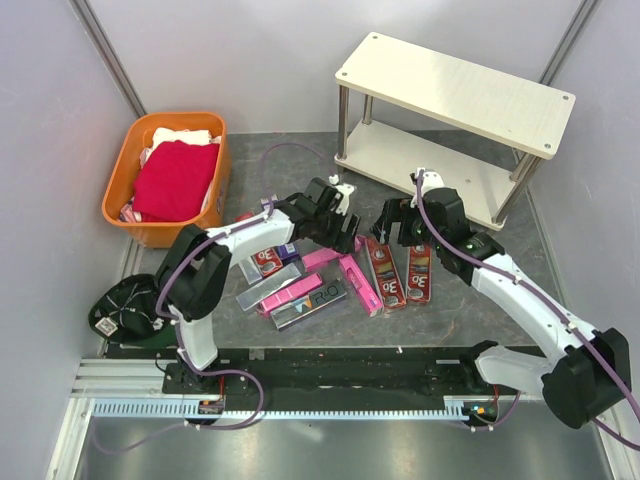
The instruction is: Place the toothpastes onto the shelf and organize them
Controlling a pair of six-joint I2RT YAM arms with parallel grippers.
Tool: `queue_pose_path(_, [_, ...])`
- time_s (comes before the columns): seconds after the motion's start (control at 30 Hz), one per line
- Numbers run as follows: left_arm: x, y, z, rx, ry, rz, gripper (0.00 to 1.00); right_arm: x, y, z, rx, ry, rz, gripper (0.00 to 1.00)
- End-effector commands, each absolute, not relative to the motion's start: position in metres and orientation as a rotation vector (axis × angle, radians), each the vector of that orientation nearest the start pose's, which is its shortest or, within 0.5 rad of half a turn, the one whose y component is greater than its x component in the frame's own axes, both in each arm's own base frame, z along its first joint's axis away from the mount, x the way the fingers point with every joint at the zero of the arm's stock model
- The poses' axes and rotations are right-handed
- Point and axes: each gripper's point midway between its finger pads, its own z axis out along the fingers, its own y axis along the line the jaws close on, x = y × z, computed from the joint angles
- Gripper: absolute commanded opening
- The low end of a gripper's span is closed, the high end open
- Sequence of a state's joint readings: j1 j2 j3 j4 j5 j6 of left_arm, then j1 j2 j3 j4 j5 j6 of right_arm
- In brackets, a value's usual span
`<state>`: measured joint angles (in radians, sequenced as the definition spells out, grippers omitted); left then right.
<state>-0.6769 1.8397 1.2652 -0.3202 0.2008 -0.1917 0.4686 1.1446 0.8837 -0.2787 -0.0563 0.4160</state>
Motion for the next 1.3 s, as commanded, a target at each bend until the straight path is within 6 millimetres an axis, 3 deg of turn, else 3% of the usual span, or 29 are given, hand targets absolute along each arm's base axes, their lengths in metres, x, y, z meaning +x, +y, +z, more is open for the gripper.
queue_pose_path(0.0, [0.346, -0.341, 0.084, 0.746, 2.356, -0.567, 0.84, 0.306, 0.188, 0.214, -0.079, 2.101, 0.617, 0.98])
queue_pose_path(0.13, [0.345, -0.350, 0.062, 0.784, 2.388, -0.519, 0.83, 0.306, 0.183, 0.216, -0.057, 2.095, 0.599, 0.98])
queue_pose_path(0.43, [0.349, -0.344, 0.015, 0.739, 2.502, -0.290, 0.70, 0.305, 0.179, 0.227, -0.043, 2.064, 0.595, 0.98])
queue_pose_path(0.53, [0.346, -0.342, 0.006, 0.760, 2.521, -0.245, 0.60, 0.304, 0.179, 0.227, -0.045, 2.065, 0.593, 0.98])
queue_pose_path(0.63, [0.343, -0.339, 0.001, 0.753, 2.538, -0.229, 0.41, 0.305, 0.178, 0.227, -0.040, 2.066, 0.589, 0.98])
queue_pose_path(0.83, [0.348, -0.336, 0.022, 0.729, 2.496, -0.224, 0.27, 0.305, 0.180, 0.229, -0.043, 2.064, 0.597, 0.98])
queue_pose_path(1.07, [0.361, -0.333, 0.074, 0.642, 2.427, -0.332, 0.21, 0.306, 0.184, 0.233, -0.052, 2.060, 0.619, 0.98])
queue_pose_path(1.17, [0.368, -0.324, 0.101, 0.581, 2.403, -0.409, 0.21, 0.306, 0.186, 0.235, -0.056, 2.056, 0.634, 0.98])
queue_pose_path(1.2, [0.376, -0.312, 0.105, 0.538, 2.402, -0.402, 0.20, 0.305, 0.187, 0.237, -0.060, 2.051, 0.646, 0.98])
queue_pose_path(1.27, [0.374, -0.309, 0.125, 0.514, 2.384, -0.503, 0.20, 0.305, 0.190, 0.239, -0.067, 2.047, 0.660, 0.98])
